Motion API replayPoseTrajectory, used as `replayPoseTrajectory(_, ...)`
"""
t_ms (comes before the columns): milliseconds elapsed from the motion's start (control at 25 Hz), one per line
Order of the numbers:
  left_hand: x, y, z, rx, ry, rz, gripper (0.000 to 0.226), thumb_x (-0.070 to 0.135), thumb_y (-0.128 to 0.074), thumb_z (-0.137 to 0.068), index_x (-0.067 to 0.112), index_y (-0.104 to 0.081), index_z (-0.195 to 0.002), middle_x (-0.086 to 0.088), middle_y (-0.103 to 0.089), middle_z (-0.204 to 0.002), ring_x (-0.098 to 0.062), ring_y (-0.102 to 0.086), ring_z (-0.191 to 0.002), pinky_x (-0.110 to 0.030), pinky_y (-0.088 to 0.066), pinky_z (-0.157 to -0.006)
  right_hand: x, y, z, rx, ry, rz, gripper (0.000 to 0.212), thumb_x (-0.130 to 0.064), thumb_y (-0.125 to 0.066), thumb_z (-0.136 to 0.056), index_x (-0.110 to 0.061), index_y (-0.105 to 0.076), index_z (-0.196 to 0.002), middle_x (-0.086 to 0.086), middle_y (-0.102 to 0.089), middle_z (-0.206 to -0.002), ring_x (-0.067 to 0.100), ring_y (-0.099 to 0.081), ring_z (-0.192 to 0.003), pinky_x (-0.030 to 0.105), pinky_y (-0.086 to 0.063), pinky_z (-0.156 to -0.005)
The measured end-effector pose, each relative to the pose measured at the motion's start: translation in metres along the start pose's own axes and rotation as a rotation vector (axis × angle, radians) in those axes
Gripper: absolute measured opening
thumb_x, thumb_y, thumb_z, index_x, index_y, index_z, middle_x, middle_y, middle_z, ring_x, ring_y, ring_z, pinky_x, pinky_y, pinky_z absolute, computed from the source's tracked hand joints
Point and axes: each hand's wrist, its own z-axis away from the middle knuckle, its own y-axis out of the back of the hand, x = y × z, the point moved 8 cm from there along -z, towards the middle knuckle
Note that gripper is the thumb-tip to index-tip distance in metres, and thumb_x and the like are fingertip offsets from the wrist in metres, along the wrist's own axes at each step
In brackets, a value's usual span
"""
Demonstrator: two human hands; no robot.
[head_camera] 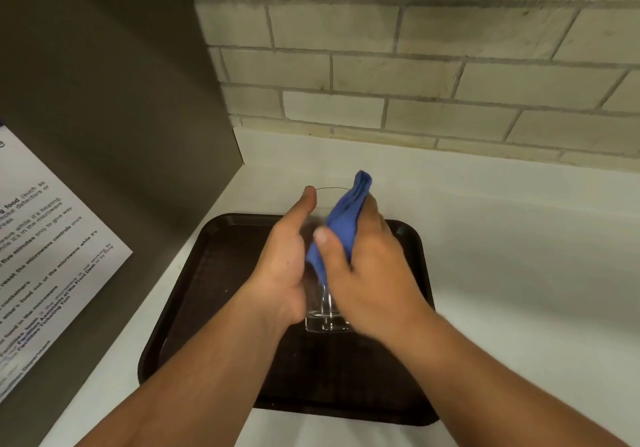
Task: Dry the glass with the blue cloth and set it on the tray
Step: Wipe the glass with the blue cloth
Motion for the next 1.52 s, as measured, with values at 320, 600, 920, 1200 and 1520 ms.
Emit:
replayPoseTrajectory(320,0.018,0.019,-0.008,0.135,-0.128,-0.026,0.081,0.077,-0.066,-0.082,0.002,-0.078,-0.109,-0.017,-0.084,-0.093,-0.03,-0.082,-0.076,-0.037,-0.065,-0.059,0.008,-0.013,0.035,-0.13,0.031,-0.153,0.042,-0.059,-0.035,-0.096,-0.029,-0.056,-0.116,-0.006,-0.069,-0.099,0.011,-0.068,-0.09,0.022,-0.057,-0.081)
replayPoseTrajectory(600,0.025,0.006,-0.001,0.032,-0.161,-0.184,0.081,0.076,-0.049,-0.092,0.008,-0.074,-0.129,-0.02,-0.079,-0.123,-0.036,-0.077,-0.111,-0.047,-0.065,-0.09,0.021,0.004,-0.016,0.049,-0.17,-0.291,0.04,-0.056,-0.046,-0.095,-0.02,-0.064,-0.088,-0.007,-0.066,-0.071,0.0,-0.064,-0.064,0.011,-0.045,-0.059)
replayPoseTrajectory(920,0.018,0.003,0.018,0.11,-0.184,-0.202,0.078,0.076,-0.064,-0.074,0.014,-0.079,-0.119,-0.017,-0.083,-0.115,-0.034,-0.08,-0.105,-0.049,-0.063,-0.094,0.013,0.007,-0.02,0.159,-0.111,-0.228,0.048,-0.056,-0.04,-0.1,-0.021,-0.056,-0.071,-0.011,-0.058,-0.05,-0.002,-0.059,-0.051,0.009,-0.042,-0.049)
replayPoseTrajectory(1200,0.008,0.013,0.002,0.098,0.05,0.086,0.085,0.077,-0.048,-0.094,0.0,-0.071,-0.124,-0.025,-0.082,-0.106,-0.04,-0.082,-0.087,-0.047,-0.066,-0.071,0.032,-0.007,0.019,-0.246,-0.205,-0.299,0.054,-0.066,-0.033,-0.096,-0.024,-0.066,-0.096,0.01,-0.071,-0.084,0.016,-0.069,-0.073,0.034,-0.056,-0.076)
replayPoseTrajectory(1520,0.016,0.005,0.007,0.085,-0.09,-0.029,0.086,0.074,-0.045,-0.097,0.0,-0.067,-0.135,-0.028,-0.075,-0.126,-0.042,-0.074,-0.11,-0.054,-0.059,-0.093,0.021,0.01,-0.017,0.053,-0.299,-0.401,0.048,-0.058,-0.038,-0.098,-0.021,-0.057,-0.075,-0.01,-0.062,-0.056,0.004,-0.059,-0.053,0.018,-0.048,-0.054)
